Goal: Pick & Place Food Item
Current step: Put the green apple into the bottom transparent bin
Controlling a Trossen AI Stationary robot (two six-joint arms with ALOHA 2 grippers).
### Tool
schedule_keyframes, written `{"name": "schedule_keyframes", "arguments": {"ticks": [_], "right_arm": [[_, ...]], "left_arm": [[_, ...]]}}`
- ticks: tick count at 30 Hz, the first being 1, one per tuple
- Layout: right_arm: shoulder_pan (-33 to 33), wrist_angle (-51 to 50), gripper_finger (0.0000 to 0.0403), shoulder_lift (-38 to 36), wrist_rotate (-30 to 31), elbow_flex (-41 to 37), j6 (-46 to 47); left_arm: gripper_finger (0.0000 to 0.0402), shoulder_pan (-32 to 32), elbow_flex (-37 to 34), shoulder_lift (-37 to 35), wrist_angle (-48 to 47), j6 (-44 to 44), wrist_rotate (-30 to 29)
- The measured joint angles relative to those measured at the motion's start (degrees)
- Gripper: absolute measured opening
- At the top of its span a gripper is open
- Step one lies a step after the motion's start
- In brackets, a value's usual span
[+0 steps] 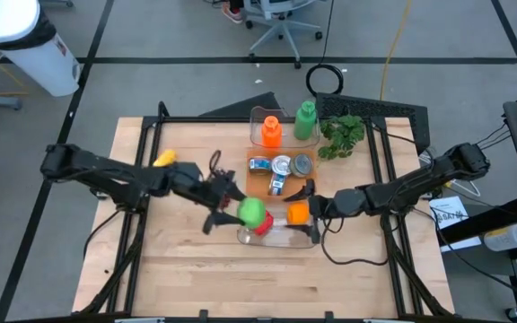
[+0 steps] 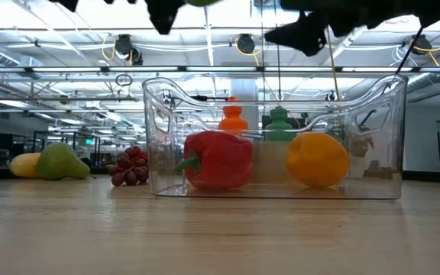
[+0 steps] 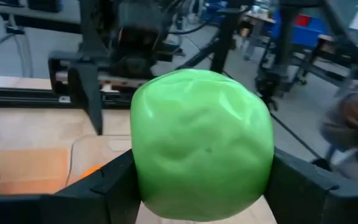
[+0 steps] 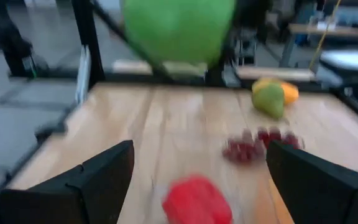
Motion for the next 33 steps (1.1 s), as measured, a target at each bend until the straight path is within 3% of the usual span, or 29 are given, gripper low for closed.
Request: {"name": "schedule_keyframes", "arguments": {"ticks": [8,15,20,25,29,33], "right_arm": [[-0.1,19.8,0.0345,8.6,-0.2,0.0,0.0],[-0.7,31.1,0.0346,14.1,1.5,-0.1,0.2],[-2.4,31.9,0.0342,15.7,2.0,-0.1,2.0],[-2.9,31.7,0.0290,15.6,1.5,-0.1,2.5],[-3.1,30.8,0.0287,15.6,-0.2,0.0,2.2],[-2.8,26.4,0.0287,14.7,-0.4,0.2,0.3]], "left_arm": [[0.0292,0.1,0.0,10.0,8.9,-0.2,-4.5],[0.0277,1.7,0.0,11.8,10.5,-0.3,-4.2],[0.0295,1.7,-0.1,11.9,9.9,0.6,-5.5],[0.0291,1.7,-0.1,11.9,9.6,0.6,-5.8],[0.0295,1.6,-0.1,11.9,9.4,-0.1,-6.5],[0.0323,1.8,-0.1,10.4,8.3,-4.0,-4.6]]}}
